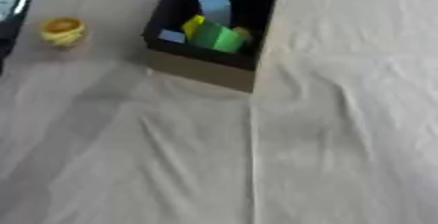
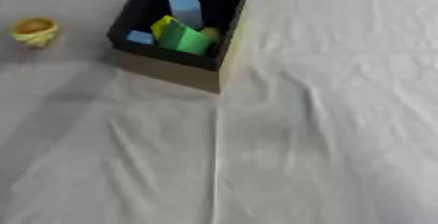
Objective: Pick up objects on the table and place them in the box.
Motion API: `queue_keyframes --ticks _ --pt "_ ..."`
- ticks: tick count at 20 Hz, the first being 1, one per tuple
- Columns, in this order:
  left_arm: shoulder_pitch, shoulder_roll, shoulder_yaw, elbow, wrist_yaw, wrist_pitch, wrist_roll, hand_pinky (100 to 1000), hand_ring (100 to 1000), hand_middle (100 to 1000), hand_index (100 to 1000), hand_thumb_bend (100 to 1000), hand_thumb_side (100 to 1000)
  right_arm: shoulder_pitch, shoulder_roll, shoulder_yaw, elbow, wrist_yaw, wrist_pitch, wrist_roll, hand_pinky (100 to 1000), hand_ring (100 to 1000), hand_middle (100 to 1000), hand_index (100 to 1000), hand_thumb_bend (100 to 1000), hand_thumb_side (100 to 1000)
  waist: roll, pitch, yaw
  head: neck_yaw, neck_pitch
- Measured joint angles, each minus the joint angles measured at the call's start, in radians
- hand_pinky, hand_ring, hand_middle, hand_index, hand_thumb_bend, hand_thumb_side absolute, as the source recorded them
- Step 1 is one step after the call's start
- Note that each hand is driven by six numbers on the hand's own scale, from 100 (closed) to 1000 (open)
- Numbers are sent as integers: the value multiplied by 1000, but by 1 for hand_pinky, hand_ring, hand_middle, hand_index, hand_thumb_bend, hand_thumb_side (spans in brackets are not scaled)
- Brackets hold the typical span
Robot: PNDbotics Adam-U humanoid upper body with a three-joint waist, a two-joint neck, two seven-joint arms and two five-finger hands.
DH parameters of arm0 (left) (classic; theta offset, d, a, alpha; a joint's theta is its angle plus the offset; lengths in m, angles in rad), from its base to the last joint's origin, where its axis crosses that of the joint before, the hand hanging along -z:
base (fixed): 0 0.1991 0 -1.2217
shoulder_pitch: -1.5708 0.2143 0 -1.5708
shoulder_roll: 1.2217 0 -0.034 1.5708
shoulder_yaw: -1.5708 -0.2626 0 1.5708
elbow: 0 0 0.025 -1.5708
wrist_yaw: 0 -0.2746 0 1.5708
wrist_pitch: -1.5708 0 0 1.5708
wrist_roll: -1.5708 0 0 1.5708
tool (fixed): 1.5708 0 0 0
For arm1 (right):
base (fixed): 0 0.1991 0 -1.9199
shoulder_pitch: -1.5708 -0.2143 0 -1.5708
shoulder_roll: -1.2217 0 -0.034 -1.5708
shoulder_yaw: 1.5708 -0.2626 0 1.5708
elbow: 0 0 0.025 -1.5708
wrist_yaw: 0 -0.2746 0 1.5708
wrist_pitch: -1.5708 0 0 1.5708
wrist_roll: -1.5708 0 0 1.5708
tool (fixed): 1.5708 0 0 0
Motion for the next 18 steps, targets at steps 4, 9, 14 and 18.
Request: queue_keyframes --ticks 4,9,14,18 --pt "-7 -42 -7 106 -25 -30 15 676 641 637 759 295 100 -9 0 0 0 -5 3 3 859 842 675 741 100 631 0 0 -6 12 -13" --pt "8 -61 -21 174 -55 -95 -29 733 717 710 833 443 153 -9 2 0 0 -9 3 4 859 842 675 741 100 631 0 0 -7 7 -21" --pt "27 -68 -23 201 -57 -142 -78 772 768 779 899 582 328 -10 4 0 0 -9 2 5 860 842 674 741 100 632 0 1 -7 1 -22" --pt "32 -68 -23 206 -64 -162 -89 853 850 837 930 829 428 -9 10 0 0 -9 2 5 860 842 673 741 100 632 0 1 -7 -4 -21"
